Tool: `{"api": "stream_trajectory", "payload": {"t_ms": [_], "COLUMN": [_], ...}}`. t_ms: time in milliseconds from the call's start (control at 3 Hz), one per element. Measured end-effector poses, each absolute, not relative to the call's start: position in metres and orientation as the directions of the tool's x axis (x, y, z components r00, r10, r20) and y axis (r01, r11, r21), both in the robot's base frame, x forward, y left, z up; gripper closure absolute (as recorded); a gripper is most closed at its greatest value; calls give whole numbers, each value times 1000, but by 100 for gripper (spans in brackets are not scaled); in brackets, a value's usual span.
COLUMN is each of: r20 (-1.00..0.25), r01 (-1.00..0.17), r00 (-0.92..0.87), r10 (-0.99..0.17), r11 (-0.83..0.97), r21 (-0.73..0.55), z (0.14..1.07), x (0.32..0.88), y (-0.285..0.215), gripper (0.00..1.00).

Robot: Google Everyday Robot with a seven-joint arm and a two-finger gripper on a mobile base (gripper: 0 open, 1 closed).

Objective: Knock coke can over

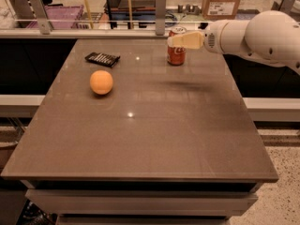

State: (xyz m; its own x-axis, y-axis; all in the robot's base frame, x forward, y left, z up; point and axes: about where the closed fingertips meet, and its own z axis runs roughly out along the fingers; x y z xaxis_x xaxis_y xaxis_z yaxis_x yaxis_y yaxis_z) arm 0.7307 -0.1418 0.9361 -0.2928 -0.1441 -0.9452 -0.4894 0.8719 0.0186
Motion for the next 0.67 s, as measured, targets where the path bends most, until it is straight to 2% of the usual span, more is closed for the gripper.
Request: {"api": "stream_trajectory", "payload": {"t_ms": [667], "r20": [-950], "r01": [-483], "r00": [-276], "r10": [-148], "r11": [875], "r21": [4], "z": [917], "x": [752], "y": [-136], "gripper": [0]}}
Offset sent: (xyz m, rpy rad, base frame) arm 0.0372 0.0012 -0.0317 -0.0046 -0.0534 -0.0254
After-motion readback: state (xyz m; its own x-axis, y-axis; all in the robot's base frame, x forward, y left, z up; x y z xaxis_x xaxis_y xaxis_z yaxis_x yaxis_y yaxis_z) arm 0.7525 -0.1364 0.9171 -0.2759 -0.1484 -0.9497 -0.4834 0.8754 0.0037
